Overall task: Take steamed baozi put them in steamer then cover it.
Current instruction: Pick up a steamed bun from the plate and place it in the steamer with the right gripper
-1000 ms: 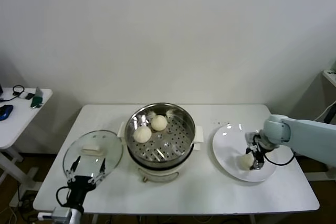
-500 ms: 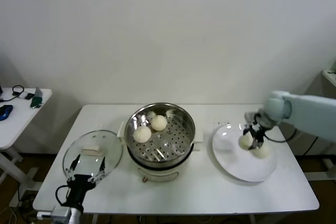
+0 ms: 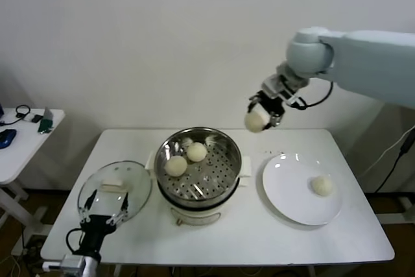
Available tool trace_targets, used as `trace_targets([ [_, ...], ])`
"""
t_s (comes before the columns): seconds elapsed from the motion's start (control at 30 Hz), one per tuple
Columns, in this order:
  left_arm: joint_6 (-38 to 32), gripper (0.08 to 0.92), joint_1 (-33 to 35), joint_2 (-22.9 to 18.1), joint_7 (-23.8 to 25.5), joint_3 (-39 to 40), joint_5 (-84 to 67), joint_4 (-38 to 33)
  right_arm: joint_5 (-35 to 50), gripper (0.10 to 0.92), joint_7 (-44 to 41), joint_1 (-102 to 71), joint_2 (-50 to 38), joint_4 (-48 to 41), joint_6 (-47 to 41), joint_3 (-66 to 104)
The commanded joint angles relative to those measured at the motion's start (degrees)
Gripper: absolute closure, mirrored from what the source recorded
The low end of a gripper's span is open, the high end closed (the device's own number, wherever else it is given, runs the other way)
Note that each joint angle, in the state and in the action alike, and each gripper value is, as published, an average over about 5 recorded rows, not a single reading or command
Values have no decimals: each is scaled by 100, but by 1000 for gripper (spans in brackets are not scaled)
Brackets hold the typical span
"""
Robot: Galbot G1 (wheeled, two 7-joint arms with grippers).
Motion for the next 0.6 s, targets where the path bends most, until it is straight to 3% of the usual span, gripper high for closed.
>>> trace_targets([
  [0.03,-1,177,18,5,2,-7,-6,-24,-648,367,-4,319,990,1305,712,319],
  [0.2,7,177,13,-8,5,-7,-4,-52,-1225,372,108,-294,1372,1316,653,235],
  [0.6,-7,177,62,-12,1,-76,-34,-57,-1879,372,363,-1706,2064,367,517,235],
])
